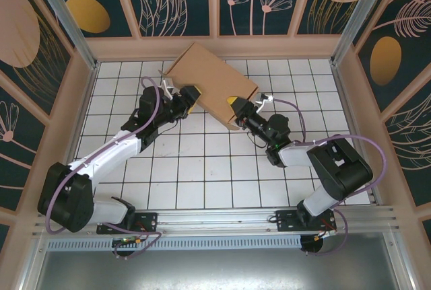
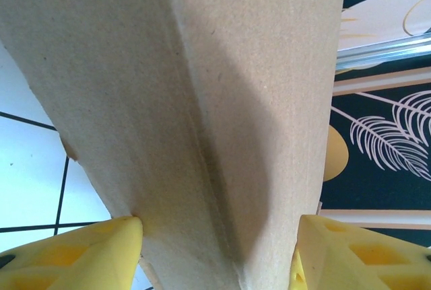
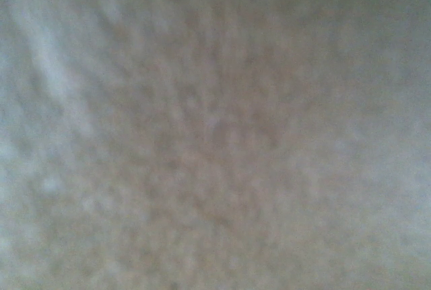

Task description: Fold the paper box

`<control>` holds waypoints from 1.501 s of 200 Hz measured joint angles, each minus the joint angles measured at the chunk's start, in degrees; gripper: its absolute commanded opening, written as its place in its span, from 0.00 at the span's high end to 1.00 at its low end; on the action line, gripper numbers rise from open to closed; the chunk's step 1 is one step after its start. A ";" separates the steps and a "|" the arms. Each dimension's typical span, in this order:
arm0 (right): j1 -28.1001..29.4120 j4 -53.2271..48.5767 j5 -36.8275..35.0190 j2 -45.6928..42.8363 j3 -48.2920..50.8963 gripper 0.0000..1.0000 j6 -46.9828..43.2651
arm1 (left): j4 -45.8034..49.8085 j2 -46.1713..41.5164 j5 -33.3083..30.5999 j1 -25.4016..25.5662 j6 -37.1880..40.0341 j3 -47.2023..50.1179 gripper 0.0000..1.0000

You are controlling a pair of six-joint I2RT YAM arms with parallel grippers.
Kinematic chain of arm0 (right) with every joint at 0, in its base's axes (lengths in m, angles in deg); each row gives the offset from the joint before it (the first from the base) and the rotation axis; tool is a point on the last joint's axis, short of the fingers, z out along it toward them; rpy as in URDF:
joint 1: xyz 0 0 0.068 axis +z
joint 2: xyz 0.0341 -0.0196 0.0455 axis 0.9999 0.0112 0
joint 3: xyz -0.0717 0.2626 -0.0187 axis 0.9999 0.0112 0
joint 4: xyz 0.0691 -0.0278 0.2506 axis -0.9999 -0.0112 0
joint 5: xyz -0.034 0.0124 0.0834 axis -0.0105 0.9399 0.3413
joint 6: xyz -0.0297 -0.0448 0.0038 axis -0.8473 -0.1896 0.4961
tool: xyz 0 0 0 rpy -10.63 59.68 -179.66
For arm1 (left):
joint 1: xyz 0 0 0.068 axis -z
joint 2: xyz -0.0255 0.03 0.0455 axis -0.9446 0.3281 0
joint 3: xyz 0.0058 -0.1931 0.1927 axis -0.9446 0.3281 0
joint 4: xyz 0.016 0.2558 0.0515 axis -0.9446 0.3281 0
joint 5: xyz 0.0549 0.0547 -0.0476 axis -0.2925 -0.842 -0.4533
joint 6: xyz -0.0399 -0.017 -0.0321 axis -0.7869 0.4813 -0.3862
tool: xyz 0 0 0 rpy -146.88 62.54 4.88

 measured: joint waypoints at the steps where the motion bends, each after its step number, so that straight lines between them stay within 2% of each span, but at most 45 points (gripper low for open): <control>1: 0.02 -0.04 0.00 -0.02 0.00 0.50 -0.02 | -0.02 0.02 0.00 0.00 0.00 0.02 0.37; 97: 0.11 -3.30 0.39 -1.01 0.04 0.51 -1.68 | 1.90 1.75 0.42 0.00 4.52 0.31 0.42; 157: 0.09 -8.17 0.28 -4.85 0.26 0.51 -2.80 | 2.01 2.01 1.33 -0.07 5.53 -0.13 0.38; 253: 0.09 -11.69 -0.04 -7.45 0.24 0.50 -3.63 | 4.59 2.73 2.03 -0.33 7.48 -1.86 0.35; 300: 0.09 -12.15 -0.07 -7.85 0.20 0.50 -3.06 | 4.52 2.84 2.21 -0.39 8.00 -2.08 0.30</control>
